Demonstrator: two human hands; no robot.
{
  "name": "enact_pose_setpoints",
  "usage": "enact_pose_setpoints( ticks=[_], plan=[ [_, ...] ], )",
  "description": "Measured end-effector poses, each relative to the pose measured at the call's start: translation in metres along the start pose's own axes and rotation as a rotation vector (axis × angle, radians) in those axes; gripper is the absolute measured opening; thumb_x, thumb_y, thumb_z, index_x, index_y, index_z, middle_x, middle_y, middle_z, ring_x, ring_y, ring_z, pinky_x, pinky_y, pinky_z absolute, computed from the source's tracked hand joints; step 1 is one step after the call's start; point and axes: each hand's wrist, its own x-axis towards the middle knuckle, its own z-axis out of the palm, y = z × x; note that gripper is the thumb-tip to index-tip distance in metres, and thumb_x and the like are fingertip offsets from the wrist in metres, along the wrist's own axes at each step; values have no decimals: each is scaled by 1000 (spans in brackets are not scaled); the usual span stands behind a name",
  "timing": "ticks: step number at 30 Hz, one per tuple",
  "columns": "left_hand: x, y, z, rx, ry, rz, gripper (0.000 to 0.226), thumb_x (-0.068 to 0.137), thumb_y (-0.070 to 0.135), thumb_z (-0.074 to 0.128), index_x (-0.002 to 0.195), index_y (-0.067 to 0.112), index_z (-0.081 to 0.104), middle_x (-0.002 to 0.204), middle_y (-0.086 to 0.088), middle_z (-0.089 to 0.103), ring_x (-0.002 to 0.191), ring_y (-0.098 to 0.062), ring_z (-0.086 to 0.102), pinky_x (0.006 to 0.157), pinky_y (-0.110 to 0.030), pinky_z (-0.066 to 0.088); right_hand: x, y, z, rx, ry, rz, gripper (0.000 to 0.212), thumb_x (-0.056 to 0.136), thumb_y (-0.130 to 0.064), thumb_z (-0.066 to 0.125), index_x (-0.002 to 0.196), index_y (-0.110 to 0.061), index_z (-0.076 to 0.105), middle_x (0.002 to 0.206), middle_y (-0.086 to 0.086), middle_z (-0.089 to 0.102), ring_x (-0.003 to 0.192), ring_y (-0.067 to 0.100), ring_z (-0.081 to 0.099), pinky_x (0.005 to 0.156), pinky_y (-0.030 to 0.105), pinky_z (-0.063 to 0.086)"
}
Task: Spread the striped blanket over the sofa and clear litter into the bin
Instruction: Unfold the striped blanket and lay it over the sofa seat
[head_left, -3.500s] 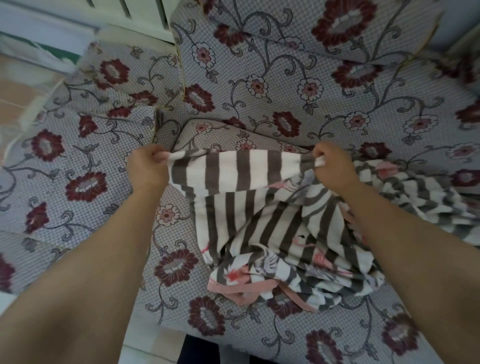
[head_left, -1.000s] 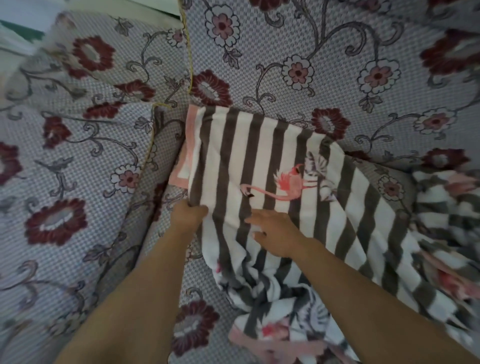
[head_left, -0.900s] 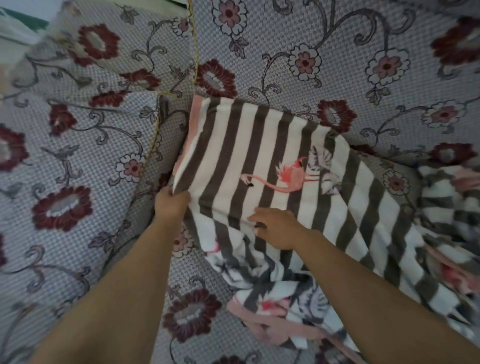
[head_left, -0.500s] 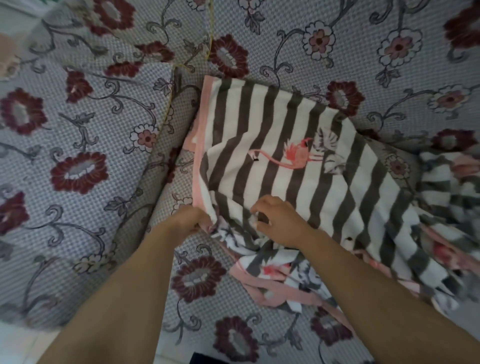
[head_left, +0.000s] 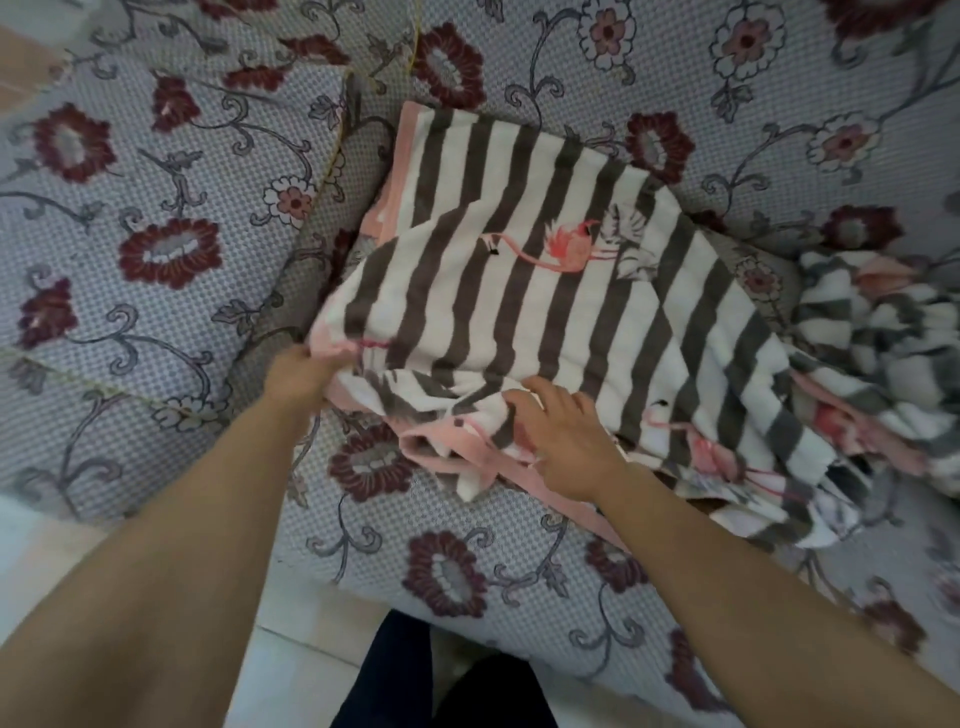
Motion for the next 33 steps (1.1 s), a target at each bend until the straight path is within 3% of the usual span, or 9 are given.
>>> enact_pose_setpoints(
  ticks=[3, 6, 13, 16, 21, 24, 27, 30, 33],
  plan=[
    [-37, -33, 20, 179, -88, -47, 32, 80, 9, 72, 108, -4, 63, 90, -13, 64, 70, -18, 59, 51, -24, 47, -11, -8, 11, -11, 22, 5, 70, 78, -23, 61, 140, -25, 27, 147, 4, 25, 132, 27, 32, 106, 44, 26],
    [-50, -54, 39, 64, -111, -78, 21, 76, 1, 70, 97, -2, 67, 82, -13, 64, 77, -25, 61, 64, -32, 51, -14, -21, 24, 6, -12, 13, 77, 76, -22, 66, 141, -25, 24, 142, 2, 27, 129, 27, 34, 104, 43, 28],
    [-34, -50, 28, -198, 35, 140, 29, 91, 24, 51, 117, 10, 52, 111, -9, 61, 101, -28, 61, 81, -44, 54, 27, -54, 41, -38, 186, 189, 78, 79, -28, 65, 143, -27, 21, 144, 8, 29, 127, 32, 35, 100, 48, 32],
    [-10, -47, -10, 278, 133, 333, 35, 94, 28, 51, 113, -2, 48, 109, -21, 57, 104, -38, 57, 80, -41, 47, 47, -61, 35, -50, 195, 185, 43, 75, -13, 59, 117, -19, 52, 120, 11, 51, 112, 32, 47, 88, 42, 38],
    [27, -11, -81, 912, 239, 306, 35, 87, 33, 60, 89, 0, 52, 100, -29, 60, 93, -43, 57, 69, -40, 40, 42, -67, 15, 383, -116, 63, 24, 73, -3, 52, 73, -27, 56, 76, -5, 58, 83, 27, 56, 64, 30, 40],
    [29, -6, -94, 1092, 162, 292, 37, 82, 37, 64, 89, 2, 53, 99, -27, 61, 91, -42, 58, 69, -40, 44, 28, -83, 12, 357, -568, 26, 27, 73, -8, 55, 90, -27, 64, 89, -13, 54, 93, 15, 50, 70, 26, 38],
    [19, -28, -88, 963, 46, 161, 60, 76, 47, 71, 103, -4, 57, 107, -25, 62, 91, -39, 58, 69, -39, 45, 13, -99, 32, 413, -787, 81, 47, 67, -6, 54, 105, -31, 66, 105, -10, 59, 97, 14, 56, 72, 24, 47],
    [5, -63, -84, 562, -187, -125, 70, 63, 39, 85, 114, -2, 58, 109, -13, 62, 88, -28, 62, 71, -32, 49, 9, -103, 58, 360, -666, 78, 44, 77, -6, 54, 113, -30, 63, 109, -7, 56, 97, 14, 54, 78, 26, 49],
    [-1, -94, -88, 685, -396, -221, 49, 67, 13, 80, 110, 4, 60, 97, -14, 64, 87, -31, 61, 73, -38, 52, 13, -100, 76, 276, -471, 96, 35, 80, -8, 53, 109, -27, 57, 110, -1, 57, 103, 22, 55, 88, 35, 49]
  ],
)
